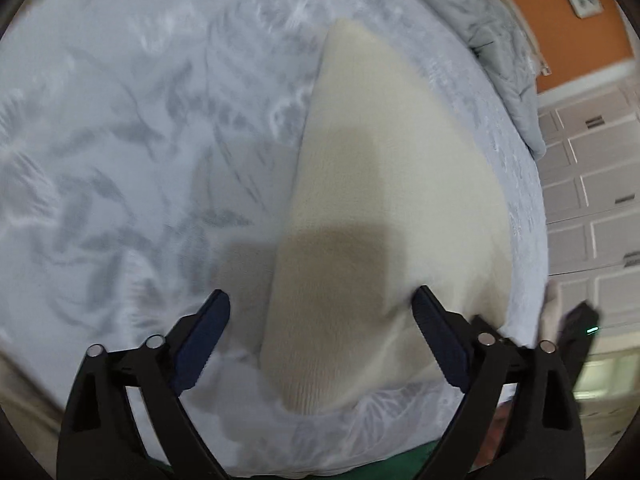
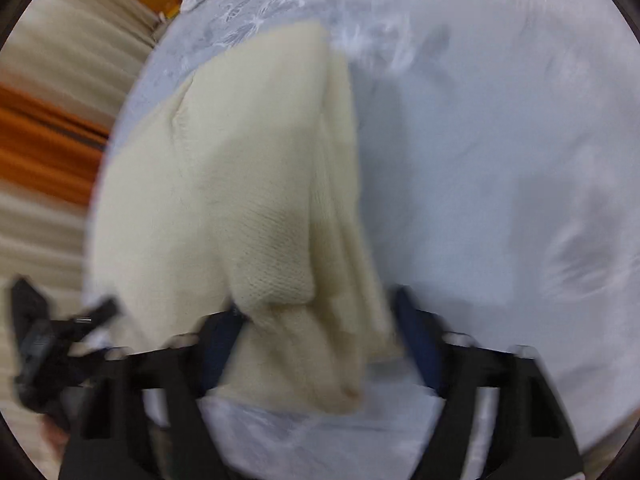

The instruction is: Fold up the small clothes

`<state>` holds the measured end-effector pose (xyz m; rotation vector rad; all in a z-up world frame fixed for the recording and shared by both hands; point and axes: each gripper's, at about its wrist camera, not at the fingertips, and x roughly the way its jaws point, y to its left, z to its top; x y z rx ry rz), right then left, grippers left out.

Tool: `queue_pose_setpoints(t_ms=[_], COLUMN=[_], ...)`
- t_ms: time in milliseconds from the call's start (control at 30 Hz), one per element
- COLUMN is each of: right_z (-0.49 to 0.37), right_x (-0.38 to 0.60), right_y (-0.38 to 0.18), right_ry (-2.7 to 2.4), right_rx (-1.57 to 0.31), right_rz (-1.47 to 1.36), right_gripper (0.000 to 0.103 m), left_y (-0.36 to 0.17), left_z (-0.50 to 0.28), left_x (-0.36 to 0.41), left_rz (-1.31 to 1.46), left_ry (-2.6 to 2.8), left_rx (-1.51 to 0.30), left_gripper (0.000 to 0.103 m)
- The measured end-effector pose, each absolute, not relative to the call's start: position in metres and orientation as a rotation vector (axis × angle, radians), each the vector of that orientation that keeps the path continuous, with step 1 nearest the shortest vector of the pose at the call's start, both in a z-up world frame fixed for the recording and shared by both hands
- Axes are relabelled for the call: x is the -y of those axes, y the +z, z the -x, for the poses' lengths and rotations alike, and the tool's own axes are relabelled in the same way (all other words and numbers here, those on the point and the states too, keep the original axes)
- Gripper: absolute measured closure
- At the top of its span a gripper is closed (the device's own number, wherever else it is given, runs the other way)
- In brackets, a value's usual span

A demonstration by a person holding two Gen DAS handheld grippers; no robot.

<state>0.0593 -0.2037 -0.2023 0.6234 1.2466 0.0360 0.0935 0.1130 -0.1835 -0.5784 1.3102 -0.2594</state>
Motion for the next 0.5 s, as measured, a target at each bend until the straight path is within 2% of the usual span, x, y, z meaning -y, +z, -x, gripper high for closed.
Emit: queue_pose_setpoints(t_ms=[33,100,133,200,267,300,333,400,500], right_z=[-0.058,-0.050,-0.047,-0.033,-0.029,-0.030,-0.031,-0.023,-0.009], right_x=[0.203,0.198,0.197,0.195,0.193,0.192,0.191,0.196,0.200], right_y=[-0.199,-0.172,-0.162,-0.139,-0.149,-0.164,-0.188,-0.193,-0.159], right_ry=[0.041,0.058,0.073,0.084,0.055,0.036,-0.003,-0.039,-0.088], right_rx=[-1.221,-1.162,-1.134,-1.071,-1.100,-1.147,-1.217,-1.202,-1.139], right_rz=[-0.648,-0.668,-0.662,-0.633,-0.605,-0.583,-0.543,-0.536,-0.539], right_gripper=[0.072,0.078,0.080,0.081,0.078,0.077,0.068,0.055,0.057], left_y=[-0.189,-0.182,-0.169,-0.148,-0.146,-0.151,-0.166,-0.182,-0.164], left_z=[-0.100,-0.105,-0.105,-0.099,-0.096,-0.096,-0.094,-0.088,-0.072], left_x=[-0.110,-0.104,-0.098,-0.092,-0.092,-0.092,-0.090,-0.086,-0.089], left_rz=[0.622,0.591,0.522,0.417,0.372,0.355,0.311,0.258,0.228], left_ry=[-0.331,-0.358,-0.384,-0.448,-0.489,-0.490,-0.460,-0.415,-0.358], left_rx=[-1.335,-1.338,-1.316,-1.258,-1.238,-1.250,-1.288,-1.300,-1.250], left_gripper=[0.042,0.057,0.059,0.063,0.063,0.060,0.059,0.044,0.044])
